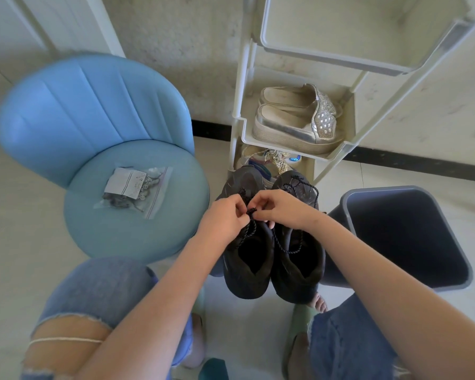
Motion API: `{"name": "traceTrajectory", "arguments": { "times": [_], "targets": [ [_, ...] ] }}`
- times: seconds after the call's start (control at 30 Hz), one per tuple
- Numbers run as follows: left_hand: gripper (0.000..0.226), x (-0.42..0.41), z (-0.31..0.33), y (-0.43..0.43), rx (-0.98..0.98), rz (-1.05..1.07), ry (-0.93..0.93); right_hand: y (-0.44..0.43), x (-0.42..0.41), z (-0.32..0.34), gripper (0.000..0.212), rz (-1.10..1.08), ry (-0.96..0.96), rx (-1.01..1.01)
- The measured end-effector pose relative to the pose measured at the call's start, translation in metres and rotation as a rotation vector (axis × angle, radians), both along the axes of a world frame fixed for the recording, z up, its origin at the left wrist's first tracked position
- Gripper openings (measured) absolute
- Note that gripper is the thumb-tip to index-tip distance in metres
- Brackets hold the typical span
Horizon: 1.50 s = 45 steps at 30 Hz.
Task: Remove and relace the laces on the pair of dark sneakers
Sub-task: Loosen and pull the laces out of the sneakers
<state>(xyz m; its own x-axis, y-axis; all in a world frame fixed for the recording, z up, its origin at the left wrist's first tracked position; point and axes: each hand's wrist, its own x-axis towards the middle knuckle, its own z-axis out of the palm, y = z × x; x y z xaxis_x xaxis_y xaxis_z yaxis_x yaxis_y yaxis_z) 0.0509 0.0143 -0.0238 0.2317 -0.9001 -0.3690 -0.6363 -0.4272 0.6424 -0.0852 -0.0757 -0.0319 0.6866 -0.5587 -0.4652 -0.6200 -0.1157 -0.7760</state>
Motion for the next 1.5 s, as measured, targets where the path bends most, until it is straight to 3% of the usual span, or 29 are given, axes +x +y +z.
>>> {"name": "traceTrajectory", "arguments": {
  "times": [0.1,0.2,0.33,0.43,0.57,0.7,0.77,0.9,1.03,1.13,1.23,1.33,1.43,1.5],
  "targets": [
    [0.012,-0.002,-0.002,-0.001,0.005,0.068,0.091,-0.002,-0.002,0.001,0.009,-0.058,-0.042,0.034],
    [0.018,-0.002,-0.002,-0.002,0.074,0.123,0.193,-0.004,-0.007,0.005,0.01,-0.152,-0.079,0.208],
    [0.016,0.002,0.0,-0.002,0.155,0.039,0.197,-0.006,-0.009,0.005,0.008,-0.279,-0.085,0.364],
    [0.038,0.004,0.005,-0.001,0.187,0.031,0.299,-0.002,-0.003,0.007,0.009,-0.339,-0.06,0.377],
    [0.044,0.01,0.014,-0.004,0.098,0.464,0.616,0.004,0.001,0.009,0.012,-0.355,-0.034,0.321],
    [0.043,0.013,0.02,-0.014,0.006,0.704,0.825,0.006,0.003,0.003,0.015,-0.514,-0.072,0.161],
    [0.041,0.013,0.016,-0.016,-0.027,0.668,0.717,0.002,0.002,0.002,0.021,-0.608,-0.104,0.151],
    [0.035,0.006,-0.009,-0.008,0.03,0.299,0.186,-0.007,0.002,0.006,0.022,-0.711,-0.161,0.188],
    [0.02,0.002,-0.01,-0.005,0.134,0.046,0.13,-0.009,-0.003,0.005,0.03,-0.502,-0.041,0.053],
    [0.013,0.001,-0.009,-0.004,0.094,-0.004,0.097,-0.005,-0.005,0.01,0.021,-0.21,0.115,-0.173],
    [0.012,-0.004,-0.01,-0.006,0.061,-0.046,0.006,0.001,-0.004,0.012,0.012,0.069,0.195,-0.187],
    [0.011,-0.004,-0.01,-0.007,0.008,-0.019,-0.042,0.002,-0.002,0.01,0.01,0.123,0.184,-0.22],
    [0.034,-0.001,-0.018,-0.008,-0.006,0.047,0.051,0.001,-0.003,0.011,0.007,0.08,0.109,-0.1],
    [0.028,-0.002,-0.018,-0.007,0.031,0.081,0.047,-0.002,-0.006,0.008,0.009,0.034,0.099,-0.046]
  ]
}}
